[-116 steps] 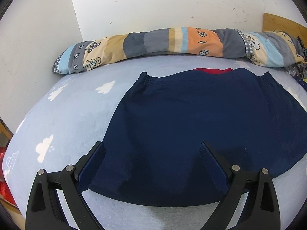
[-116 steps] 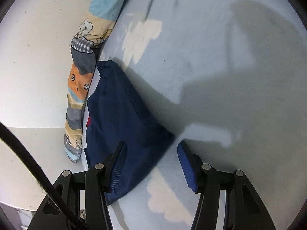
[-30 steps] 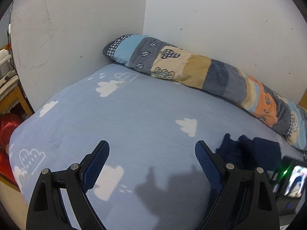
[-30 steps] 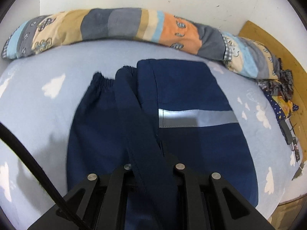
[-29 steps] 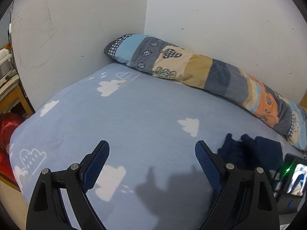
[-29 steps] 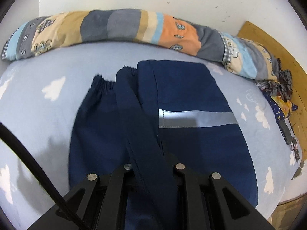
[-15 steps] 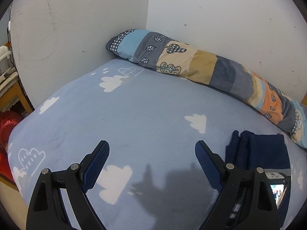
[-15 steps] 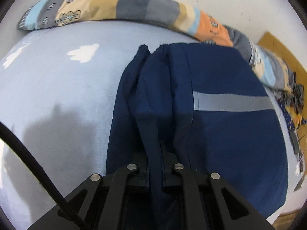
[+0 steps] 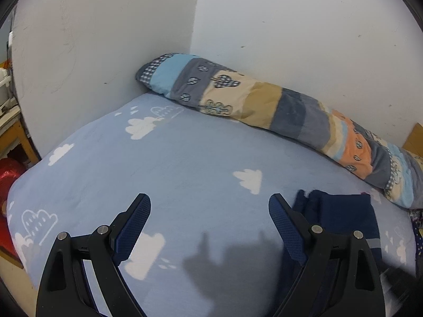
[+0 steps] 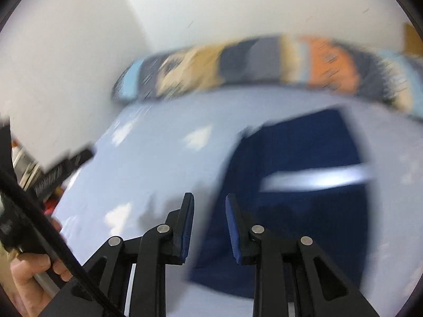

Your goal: Fold large clothes

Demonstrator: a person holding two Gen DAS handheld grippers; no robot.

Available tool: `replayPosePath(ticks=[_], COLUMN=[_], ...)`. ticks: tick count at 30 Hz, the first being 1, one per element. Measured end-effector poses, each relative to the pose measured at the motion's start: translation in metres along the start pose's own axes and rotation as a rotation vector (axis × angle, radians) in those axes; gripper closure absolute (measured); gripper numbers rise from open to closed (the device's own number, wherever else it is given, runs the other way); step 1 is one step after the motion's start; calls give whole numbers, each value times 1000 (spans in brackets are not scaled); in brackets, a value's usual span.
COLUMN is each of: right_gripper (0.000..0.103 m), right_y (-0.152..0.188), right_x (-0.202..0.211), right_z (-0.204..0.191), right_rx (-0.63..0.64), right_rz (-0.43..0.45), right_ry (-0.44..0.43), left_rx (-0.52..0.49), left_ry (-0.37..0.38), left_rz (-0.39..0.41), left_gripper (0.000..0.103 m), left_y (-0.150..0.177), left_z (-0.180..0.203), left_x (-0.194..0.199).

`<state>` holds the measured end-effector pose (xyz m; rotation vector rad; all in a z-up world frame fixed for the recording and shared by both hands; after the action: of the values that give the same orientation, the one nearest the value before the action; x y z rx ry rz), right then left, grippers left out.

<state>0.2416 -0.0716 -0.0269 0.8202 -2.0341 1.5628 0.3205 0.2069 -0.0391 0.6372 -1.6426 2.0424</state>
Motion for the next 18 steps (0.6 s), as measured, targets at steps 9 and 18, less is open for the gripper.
replayPosePath(ticks=[9,18], right_gripper=[95,95], right_y=[-8,-26], right_x=[5,-67], right_z=[183,227], right_rx=[-112,-173], right_rz=[-35,-106], right_ry=[269,229], left_rx=[-126,-253], left_ry=[258,233], left_rz=[-152,-194], left_gripper=[13,13], left_y=[60,101], left_z=[133,192], left_x=[-24,-43])
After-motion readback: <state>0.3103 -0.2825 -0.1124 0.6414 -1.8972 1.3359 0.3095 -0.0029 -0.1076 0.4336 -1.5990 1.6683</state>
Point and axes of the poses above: each gripper's, at about its wrist camera, not at the fingertips, and x roughly against the way its jaws point, z to its right, y to its underside, the point moved 5 cm from there along -x, roughly the way its jaws point, and after that the axes turned 1 degree about x, right-handed, at the moved point
